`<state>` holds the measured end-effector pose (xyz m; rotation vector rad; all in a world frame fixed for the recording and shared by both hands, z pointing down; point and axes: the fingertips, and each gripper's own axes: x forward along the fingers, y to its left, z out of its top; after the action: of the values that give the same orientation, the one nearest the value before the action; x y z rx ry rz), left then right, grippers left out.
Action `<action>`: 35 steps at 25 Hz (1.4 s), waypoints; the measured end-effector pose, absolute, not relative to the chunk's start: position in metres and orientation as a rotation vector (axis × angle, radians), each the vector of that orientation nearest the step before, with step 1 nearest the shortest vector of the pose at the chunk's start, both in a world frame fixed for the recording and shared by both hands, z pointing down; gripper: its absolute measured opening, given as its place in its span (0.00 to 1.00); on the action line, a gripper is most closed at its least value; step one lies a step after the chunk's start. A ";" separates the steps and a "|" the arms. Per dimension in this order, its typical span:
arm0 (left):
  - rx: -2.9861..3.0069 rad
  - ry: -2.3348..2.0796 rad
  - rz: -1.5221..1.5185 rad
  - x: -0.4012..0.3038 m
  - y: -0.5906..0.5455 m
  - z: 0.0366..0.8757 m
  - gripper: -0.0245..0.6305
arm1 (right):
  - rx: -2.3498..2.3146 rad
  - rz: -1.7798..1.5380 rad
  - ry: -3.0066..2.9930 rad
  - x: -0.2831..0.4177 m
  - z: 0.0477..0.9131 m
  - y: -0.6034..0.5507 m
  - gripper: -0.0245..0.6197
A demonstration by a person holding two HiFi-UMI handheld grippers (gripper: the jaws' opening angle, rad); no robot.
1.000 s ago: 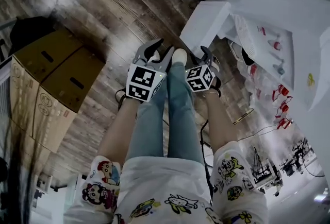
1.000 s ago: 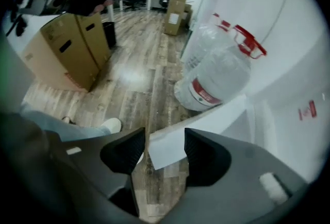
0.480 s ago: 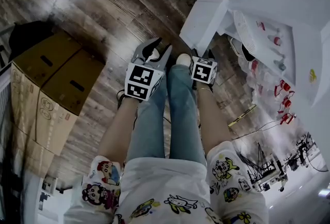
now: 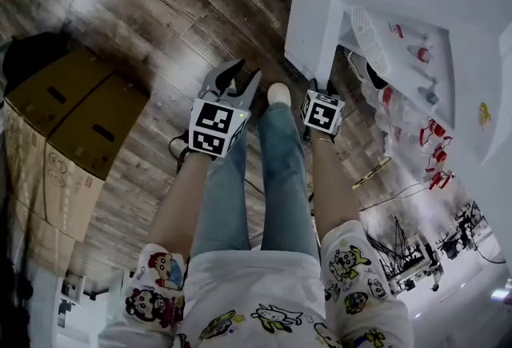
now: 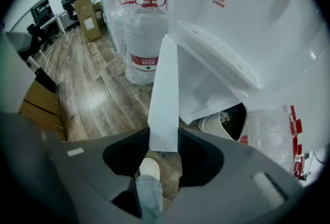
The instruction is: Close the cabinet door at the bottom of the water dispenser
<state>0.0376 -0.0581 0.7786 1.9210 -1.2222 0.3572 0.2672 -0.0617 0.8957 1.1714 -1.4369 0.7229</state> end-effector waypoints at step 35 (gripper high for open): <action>1.718 -1.494 0.161 0.170 -0.031 0.798 0.25 | 1.249 0.610 -1.474 0.428 0.903 -0.144 0.30</action>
<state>0.1704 -0.0306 0.7984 1.7175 -1.4941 0.1607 0.4281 -0.1444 0.9034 1.2489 -1.4737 0.6100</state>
